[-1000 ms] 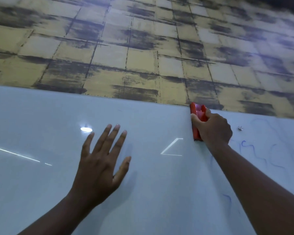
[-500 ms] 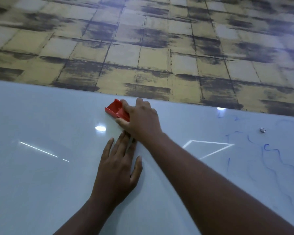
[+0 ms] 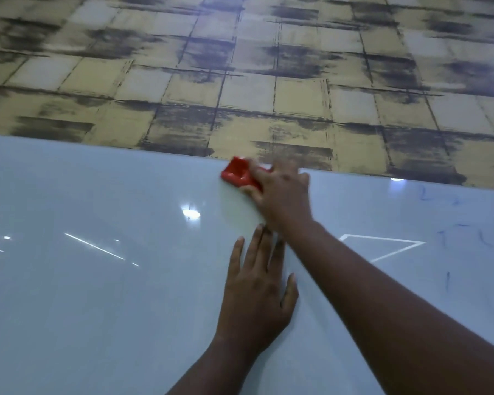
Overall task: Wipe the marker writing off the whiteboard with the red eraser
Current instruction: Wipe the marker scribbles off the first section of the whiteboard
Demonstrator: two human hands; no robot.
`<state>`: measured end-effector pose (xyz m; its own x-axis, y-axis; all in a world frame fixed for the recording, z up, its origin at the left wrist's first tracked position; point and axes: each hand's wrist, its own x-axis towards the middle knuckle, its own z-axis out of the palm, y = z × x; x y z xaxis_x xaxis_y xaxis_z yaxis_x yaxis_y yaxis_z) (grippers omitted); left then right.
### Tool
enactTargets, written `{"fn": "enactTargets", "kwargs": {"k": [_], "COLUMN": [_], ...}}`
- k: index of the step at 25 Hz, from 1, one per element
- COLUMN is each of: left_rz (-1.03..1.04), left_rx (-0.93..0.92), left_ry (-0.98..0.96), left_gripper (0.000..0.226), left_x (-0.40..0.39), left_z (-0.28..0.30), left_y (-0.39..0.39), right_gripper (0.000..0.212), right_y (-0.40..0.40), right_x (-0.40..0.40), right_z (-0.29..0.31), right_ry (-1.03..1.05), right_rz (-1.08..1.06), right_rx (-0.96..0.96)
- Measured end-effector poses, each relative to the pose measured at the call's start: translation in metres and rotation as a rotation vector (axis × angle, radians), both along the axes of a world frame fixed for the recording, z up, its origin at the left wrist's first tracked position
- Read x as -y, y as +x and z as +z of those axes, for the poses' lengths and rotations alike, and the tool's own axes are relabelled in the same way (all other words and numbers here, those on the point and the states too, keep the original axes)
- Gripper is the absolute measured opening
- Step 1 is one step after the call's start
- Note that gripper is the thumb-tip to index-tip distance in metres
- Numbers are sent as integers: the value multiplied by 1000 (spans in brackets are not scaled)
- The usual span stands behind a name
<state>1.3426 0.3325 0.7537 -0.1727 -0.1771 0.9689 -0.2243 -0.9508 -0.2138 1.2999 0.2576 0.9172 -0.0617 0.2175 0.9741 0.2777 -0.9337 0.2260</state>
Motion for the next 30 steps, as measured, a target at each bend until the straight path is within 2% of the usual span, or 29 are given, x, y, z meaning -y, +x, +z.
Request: {"fn": "enactTargets", "kwargs": {"k": [3,6,8,14,17,20,23,27,30], "left_rz": [-47,-61,-41,3,27,45,62,37,60], "left_rx": [29,49,26,40,69,50,34,29,-17], "left_ry": [30,4,-9,22,-29,-76,11,36,36], "left_gripper": [69,67,68,66,62,60,62,64,65], "left_x": [-2,-4,-5,-9,-4,26,76,148,178], "left_z": [1,1,-2,-9,-11,-8,6,37,45], "left_y": [0,4,4,4,-2,-8,-9,-7,5], "right_gripper": [64,62,61,62,61,58,59,64,61], "right_y": [-5,-14,-14,1,0,10,18,17,16], "right_x": [-46,-43,-12,164,215,222,224,264,299], "right_z": [-21,-21,-16,-25,-43,-60,-78,-80,-64], "right_ry": [-279,-440,-360,318,454,408,250,3,53], "right_rz": [-71,-95,-56,-12,-46,-126,-162,-184,-162], "right_rx": [44,50,17,-75,-71,-1,108,105,126]}}
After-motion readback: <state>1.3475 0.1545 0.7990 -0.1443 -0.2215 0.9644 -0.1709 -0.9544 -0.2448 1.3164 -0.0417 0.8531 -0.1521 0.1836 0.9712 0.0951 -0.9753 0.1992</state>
